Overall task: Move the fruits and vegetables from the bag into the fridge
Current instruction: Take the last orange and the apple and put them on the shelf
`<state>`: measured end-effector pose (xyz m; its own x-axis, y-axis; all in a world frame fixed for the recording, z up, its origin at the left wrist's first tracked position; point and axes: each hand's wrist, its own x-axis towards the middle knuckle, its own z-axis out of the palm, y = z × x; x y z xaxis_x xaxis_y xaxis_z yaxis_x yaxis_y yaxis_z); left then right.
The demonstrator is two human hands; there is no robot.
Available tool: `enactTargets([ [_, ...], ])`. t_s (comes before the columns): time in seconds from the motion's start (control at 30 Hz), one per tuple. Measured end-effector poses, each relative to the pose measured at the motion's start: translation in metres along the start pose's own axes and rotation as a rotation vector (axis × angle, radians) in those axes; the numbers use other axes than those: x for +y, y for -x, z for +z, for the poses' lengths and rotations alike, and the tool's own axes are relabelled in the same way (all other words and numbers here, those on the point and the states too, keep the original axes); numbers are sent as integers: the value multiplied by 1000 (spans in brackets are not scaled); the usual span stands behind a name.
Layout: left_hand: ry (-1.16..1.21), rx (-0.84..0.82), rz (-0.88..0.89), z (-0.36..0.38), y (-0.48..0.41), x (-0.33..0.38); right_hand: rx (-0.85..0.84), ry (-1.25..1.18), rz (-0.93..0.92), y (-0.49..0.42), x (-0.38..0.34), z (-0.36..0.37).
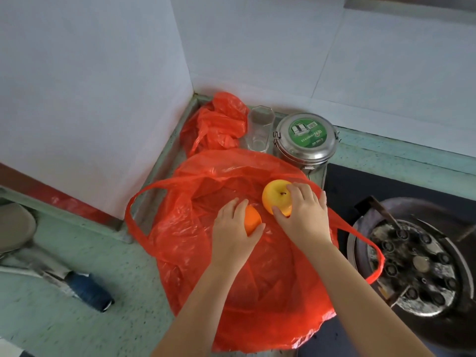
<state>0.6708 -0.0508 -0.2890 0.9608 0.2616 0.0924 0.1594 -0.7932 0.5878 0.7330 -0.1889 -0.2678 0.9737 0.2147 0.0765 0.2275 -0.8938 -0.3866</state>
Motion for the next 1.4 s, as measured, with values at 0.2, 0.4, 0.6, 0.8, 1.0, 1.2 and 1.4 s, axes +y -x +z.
enactTargets([
  [0.2,62,-6,-50,-13,24,-14,-34,-107,14,-3,-5,5],
  [0.4,152,-33,-114,-22,41,-24,-29,-205,72,-5,-7,17],
  [0.6,223,-100,-154,-29,49,-29,-7,-390,177,-2,-11,28],
  [0.8,246,-65,-174,-33,60,-30,28,-457,127,8,-19,30],
  [1.0,320,39,-174,-40,66,-17,48,-521,48,38,-28,19],
  [1.2,432,133,-165,-64,83,15,97,-660,4,71,-35,-23],
  [1.4,539,198,-250,-82,123,44,102,-717,-127,101,-40,-61],
])
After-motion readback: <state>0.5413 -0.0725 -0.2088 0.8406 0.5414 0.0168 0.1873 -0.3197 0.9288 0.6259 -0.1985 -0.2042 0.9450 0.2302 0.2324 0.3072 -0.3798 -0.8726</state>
